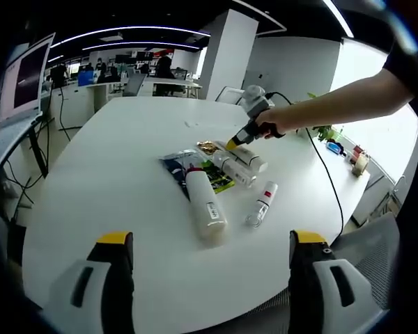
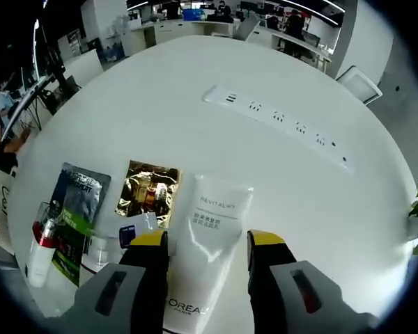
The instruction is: Arrange the skincare products in the storage area until every visible bottle or jar stands upright without overlapping.
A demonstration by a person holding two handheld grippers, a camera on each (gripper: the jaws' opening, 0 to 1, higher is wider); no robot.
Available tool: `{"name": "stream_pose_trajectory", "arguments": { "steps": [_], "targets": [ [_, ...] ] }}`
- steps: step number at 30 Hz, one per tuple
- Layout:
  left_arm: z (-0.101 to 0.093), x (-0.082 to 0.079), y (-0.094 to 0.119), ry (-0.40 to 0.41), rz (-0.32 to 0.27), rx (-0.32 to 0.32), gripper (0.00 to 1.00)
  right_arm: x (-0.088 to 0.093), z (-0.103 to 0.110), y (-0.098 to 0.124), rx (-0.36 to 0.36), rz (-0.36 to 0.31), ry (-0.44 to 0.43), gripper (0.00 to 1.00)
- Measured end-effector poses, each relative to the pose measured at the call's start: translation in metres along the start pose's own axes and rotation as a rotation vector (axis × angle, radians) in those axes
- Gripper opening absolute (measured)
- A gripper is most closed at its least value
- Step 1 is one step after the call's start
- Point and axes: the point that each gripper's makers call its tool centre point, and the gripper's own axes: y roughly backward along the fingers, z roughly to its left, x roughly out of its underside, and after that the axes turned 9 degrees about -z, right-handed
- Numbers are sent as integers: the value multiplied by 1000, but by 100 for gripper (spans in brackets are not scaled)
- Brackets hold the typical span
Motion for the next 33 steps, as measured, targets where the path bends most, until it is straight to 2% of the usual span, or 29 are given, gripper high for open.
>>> {"name": "stream_pose_trajectory", "arguments": {
  "steps": [5, 11, 15, 24, 27, 33],
  "targets": [
    [0, 1, 0, 2, 2, -1, 85, 2, 1, -3, -13, 5, -31, 40],
    [1, 1, 0, 2, 6, -3, 85, 1, 1, -1, -30, -9, 7, 37],
    [1, 2, -1, 2, 7, -3, 84, 1, -1, -1, -29, -12, -7, 33],
    [1, 1, -1, -1, 6, -4, 84, 2, -1, 2, -32, -27, -14, 32],
    [1, 1, 0, -3, 5, -5, 84, 2, -3, 2, -32, -45, -50, 32],
    [3, 0, 0, -7, 3, -11, 84, 0, -1, 9, -42, -60, -61, 32]
  ]
}}
